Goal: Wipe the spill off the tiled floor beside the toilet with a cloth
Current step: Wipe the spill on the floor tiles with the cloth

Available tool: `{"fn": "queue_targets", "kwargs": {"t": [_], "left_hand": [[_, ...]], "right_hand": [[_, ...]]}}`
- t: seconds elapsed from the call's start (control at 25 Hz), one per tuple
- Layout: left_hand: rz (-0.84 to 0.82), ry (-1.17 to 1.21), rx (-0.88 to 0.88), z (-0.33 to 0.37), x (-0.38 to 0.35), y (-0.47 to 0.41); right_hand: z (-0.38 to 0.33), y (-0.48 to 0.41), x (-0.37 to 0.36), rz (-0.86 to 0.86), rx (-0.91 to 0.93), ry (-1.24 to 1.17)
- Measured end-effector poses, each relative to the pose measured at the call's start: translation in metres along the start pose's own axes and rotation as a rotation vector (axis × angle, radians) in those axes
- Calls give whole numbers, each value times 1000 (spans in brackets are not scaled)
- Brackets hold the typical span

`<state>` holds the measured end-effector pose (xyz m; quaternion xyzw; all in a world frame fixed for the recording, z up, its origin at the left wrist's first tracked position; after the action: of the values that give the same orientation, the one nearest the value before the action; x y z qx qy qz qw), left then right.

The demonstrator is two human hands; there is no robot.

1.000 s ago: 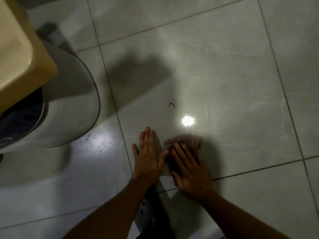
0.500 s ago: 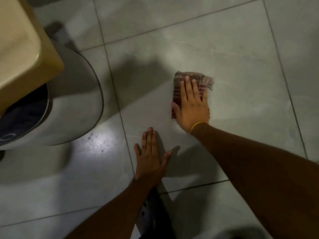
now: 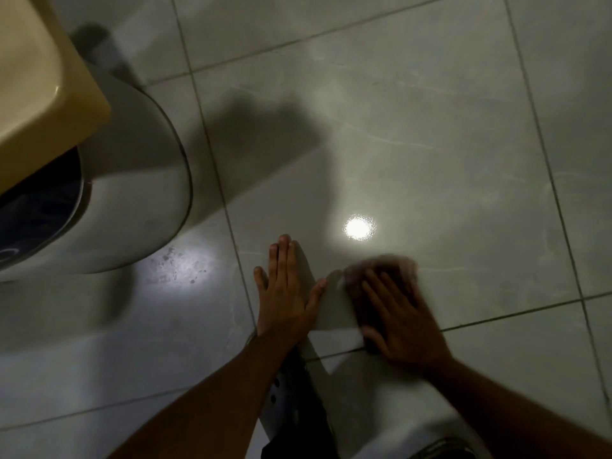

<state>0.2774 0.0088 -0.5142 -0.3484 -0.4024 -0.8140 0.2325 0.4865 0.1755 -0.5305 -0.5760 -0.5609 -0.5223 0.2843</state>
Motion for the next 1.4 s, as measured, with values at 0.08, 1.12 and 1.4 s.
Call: {"fn": "queue_targets", "kwargs": {"t": [0.08,1.12,1.4], "left_hand": [[-11,1,7,1,0,-1],[23,103,15,4,6,0],[52,107,-16,-1,1,-1]], "right_hand": [[30,-71,26,40,-76,41],[-6,-193,48,169,-186,49],[-42,27,-25,-8,-16,22]]}}
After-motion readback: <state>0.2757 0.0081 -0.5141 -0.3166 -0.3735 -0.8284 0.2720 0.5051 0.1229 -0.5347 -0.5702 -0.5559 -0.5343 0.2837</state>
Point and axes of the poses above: each hand's wrist, its own y-axis away from the middle knuckle, its own x-axis out of the back of the hand, z = x × y, the point moved 1 cm from there along -y, towards the middle knuckle, and after that the axes turned 1 degree about z, right-handed, at the moved point
